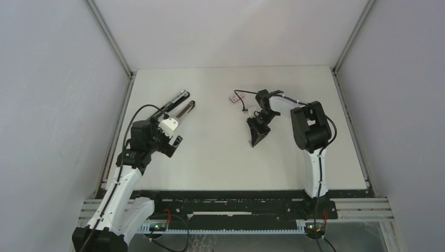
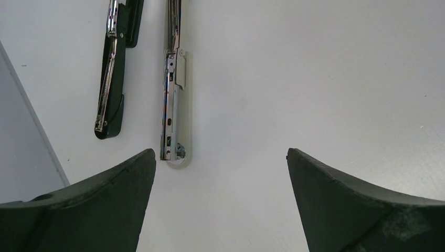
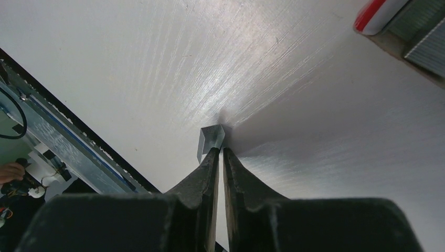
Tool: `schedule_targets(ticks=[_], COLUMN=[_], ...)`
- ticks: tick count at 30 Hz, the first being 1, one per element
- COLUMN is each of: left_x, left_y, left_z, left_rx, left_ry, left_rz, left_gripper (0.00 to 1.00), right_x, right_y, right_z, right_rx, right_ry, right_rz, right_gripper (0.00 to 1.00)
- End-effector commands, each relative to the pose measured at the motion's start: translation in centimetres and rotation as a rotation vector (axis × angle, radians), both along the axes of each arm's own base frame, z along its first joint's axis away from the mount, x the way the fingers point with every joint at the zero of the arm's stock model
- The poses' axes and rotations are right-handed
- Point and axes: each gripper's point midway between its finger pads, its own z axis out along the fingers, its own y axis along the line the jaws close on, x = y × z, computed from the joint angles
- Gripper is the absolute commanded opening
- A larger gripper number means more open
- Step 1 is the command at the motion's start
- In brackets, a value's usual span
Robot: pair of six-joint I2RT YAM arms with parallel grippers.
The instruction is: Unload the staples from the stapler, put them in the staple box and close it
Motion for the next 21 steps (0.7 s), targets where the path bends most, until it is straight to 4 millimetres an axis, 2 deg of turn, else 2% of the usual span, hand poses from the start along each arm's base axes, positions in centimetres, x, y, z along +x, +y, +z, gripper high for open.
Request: schedule_targets(ticks=[1,5,11,21], left_x=[0.21,0.23,0.21,0.17], left_y=[0.18,0.21,0.2,0.21], left_z=[0.24,0.26,0.35,0.37], left_rx=[0.004,0.004,0.004,0.003], left_ry=[-0.025,-0.026,-0.03,-0.03], left_rz=[0.003,0.005,0.004,0.004], left_gripper=[1.0,1.0,1.0,1.0], right_x=[0.88,1.15,0.97,1.14], right_y=[-3.93,-3.94,-3.51,-3.85], right_z=[-4.46,-4.14,-3.81,-3.8], right_rx=[-0.198,-0.197,-0.154,-0.162], right_ry=[-0.049,-0.063,-0.04,-0.027], right_rz=[0.034,0.027,0.019,-0.014], right_gripper=[0.09,0.04,0.03,0.0])
